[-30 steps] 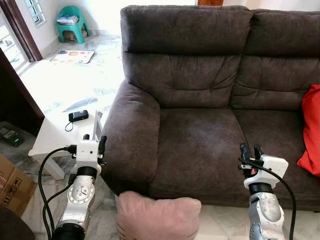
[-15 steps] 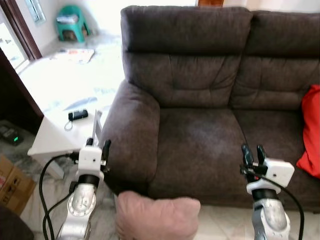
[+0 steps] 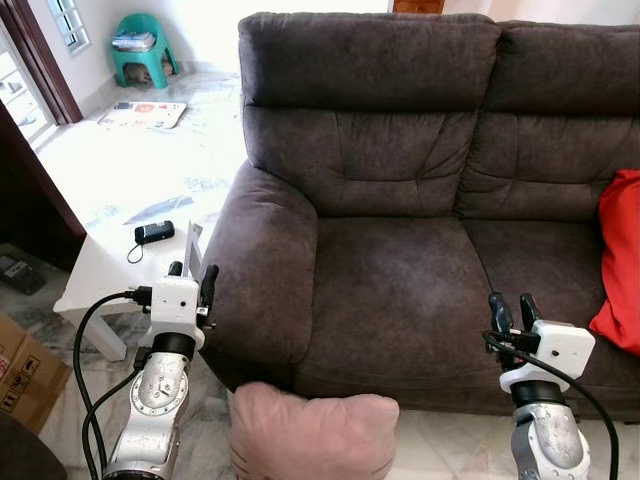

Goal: Move the pillow to the sofa from floor

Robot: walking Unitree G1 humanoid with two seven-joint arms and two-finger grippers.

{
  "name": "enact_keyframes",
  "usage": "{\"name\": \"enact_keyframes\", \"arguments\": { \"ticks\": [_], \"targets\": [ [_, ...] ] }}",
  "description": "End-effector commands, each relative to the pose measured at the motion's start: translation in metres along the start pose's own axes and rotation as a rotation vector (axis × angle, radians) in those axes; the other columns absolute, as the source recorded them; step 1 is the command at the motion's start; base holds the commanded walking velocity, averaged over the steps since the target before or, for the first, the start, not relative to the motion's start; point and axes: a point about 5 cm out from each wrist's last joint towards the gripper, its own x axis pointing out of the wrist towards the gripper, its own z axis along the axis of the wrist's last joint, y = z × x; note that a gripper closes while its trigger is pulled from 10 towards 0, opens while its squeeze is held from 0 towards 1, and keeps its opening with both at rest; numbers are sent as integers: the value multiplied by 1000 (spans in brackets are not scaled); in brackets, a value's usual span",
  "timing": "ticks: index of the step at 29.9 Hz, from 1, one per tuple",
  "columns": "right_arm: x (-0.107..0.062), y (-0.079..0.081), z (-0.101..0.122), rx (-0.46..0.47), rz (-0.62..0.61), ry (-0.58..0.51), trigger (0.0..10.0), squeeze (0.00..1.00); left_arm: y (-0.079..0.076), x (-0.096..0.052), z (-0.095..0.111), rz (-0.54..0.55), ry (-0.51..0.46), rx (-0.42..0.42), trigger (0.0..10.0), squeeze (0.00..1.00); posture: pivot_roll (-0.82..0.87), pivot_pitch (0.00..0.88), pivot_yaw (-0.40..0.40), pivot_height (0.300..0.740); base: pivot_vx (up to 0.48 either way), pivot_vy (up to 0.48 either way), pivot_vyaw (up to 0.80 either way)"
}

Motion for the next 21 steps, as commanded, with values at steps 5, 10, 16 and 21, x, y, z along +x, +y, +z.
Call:
{"name": "enact_keyframes", "arguments": {
  "ticks": [5, 10, 16, 21],
  "targets": [
    [4, 0, 5, -14, 7, 3, 10000, 0, 10, 0, 2, 19, 5, 14, 10000, 0, -37, 0, 8, 740, 0, 0, 0],
    [7, -2, 8, -10, -11, 5, 10000, 0, 14, 1, 2, 14, 13, 15, 10000, 0, -45, 0, 15, 740, 0, 0, 0],
    [8, -1, 9, -10, -8, 11, 10000, 0, 12, 4, 4, 15, 15, 5, 10000, 0, -49, 0, 12, 740, 0, 0, 0],
    [8, -1, 10, -13, -3, 14, 10000, 0, 9, 3, 4, 9, 16, -1, 10000, 0, -47, 0, 7, 711, 0, 0, 0]
  ]
}}
